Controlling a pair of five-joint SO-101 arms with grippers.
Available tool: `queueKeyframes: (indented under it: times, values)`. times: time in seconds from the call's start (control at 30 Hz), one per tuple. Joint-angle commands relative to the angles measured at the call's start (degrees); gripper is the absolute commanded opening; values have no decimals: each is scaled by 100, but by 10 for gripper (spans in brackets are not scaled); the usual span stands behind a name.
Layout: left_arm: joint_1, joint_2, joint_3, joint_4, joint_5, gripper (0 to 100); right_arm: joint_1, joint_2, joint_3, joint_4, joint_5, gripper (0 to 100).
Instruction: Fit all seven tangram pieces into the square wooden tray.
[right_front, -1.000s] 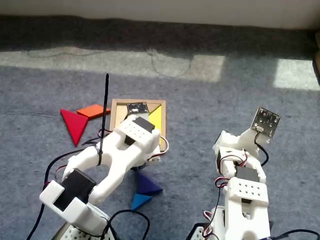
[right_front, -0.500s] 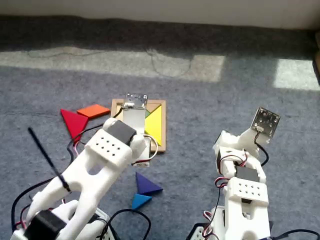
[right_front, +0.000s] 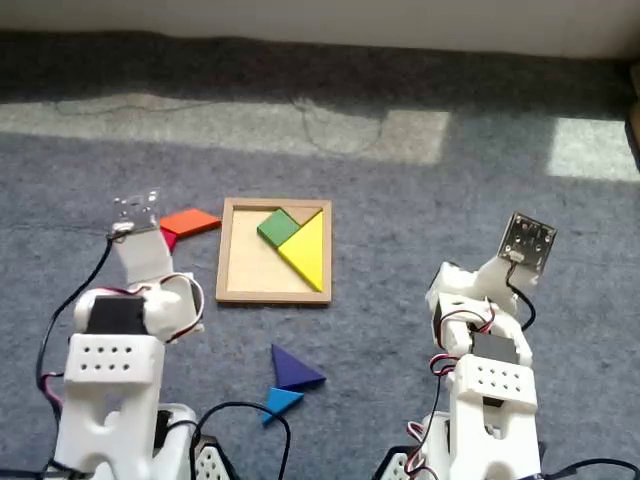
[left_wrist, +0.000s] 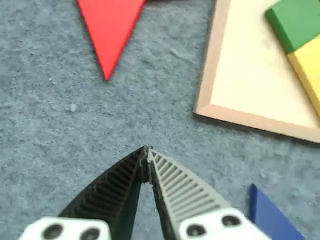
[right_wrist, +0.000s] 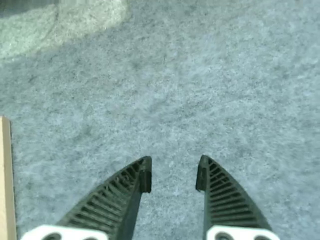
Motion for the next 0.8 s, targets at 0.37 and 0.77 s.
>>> queueKeyframes:
  times: [0.37, 0.77]
  values:
    - [-1719, -409, 971, -1802, -70, 5, -2879, 690, -3433, 4664, 976, 160]
    - [-2431, -409, 796, -1811, -70, 5, -5569, 2167, -4259, 5218, 281, 289]
